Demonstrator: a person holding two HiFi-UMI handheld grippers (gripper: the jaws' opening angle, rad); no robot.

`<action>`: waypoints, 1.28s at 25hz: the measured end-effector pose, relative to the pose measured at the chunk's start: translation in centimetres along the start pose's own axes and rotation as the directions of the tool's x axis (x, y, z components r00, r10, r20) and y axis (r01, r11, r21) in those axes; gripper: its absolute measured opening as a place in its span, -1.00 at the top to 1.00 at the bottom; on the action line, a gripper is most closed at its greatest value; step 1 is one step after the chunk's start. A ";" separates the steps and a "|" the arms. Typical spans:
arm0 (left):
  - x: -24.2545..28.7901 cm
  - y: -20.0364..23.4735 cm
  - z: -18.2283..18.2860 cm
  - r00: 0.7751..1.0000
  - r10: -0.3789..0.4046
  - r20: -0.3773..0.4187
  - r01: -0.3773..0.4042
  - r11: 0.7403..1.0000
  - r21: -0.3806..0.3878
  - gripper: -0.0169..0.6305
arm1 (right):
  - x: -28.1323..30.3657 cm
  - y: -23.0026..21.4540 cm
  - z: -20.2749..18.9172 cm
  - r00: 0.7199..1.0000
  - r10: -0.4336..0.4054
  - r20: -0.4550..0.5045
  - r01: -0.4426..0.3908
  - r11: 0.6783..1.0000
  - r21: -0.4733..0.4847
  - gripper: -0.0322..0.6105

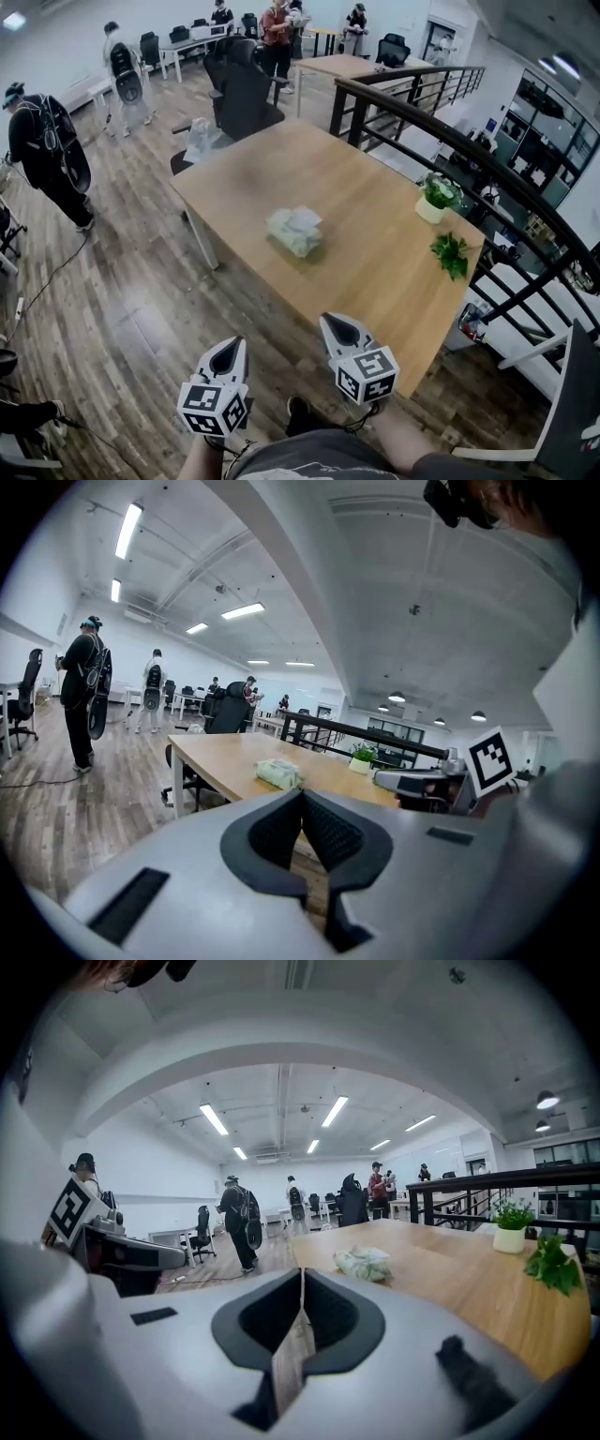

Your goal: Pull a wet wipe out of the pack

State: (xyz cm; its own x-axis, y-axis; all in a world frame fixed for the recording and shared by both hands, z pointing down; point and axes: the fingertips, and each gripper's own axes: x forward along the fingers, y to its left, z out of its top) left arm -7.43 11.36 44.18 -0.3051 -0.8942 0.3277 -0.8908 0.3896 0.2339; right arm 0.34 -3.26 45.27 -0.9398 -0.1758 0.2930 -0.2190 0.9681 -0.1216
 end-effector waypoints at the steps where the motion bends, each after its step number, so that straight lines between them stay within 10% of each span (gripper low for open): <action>1: 0.6 0.1 0.3 1.000 0.001 0.000 -0.001 1.000 0.002 0.91 | 0.5 -0.5 0.2 1.000 0.001 0.000 -0.001 1.000 0.001 0.82; 32: 11.9 1.1 4.5 0.999 -0.028 -0.026 0.030 0.998 0.052 0.90 | 7.1 -10.2 0.6 0.999 -0.036 -0.036 0.038 0.997 0.067 0.82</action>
State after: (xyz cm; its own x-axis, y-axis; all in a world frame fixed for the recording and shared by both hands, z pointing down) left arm -13.58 0.13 44.20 -0.2707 -0.8987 0.3451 -0.9159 0.3508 0.1951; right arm -4.28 -14.48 47.99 -0.9214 -0.2041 0.3307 -0.2720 0.9465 -0.1738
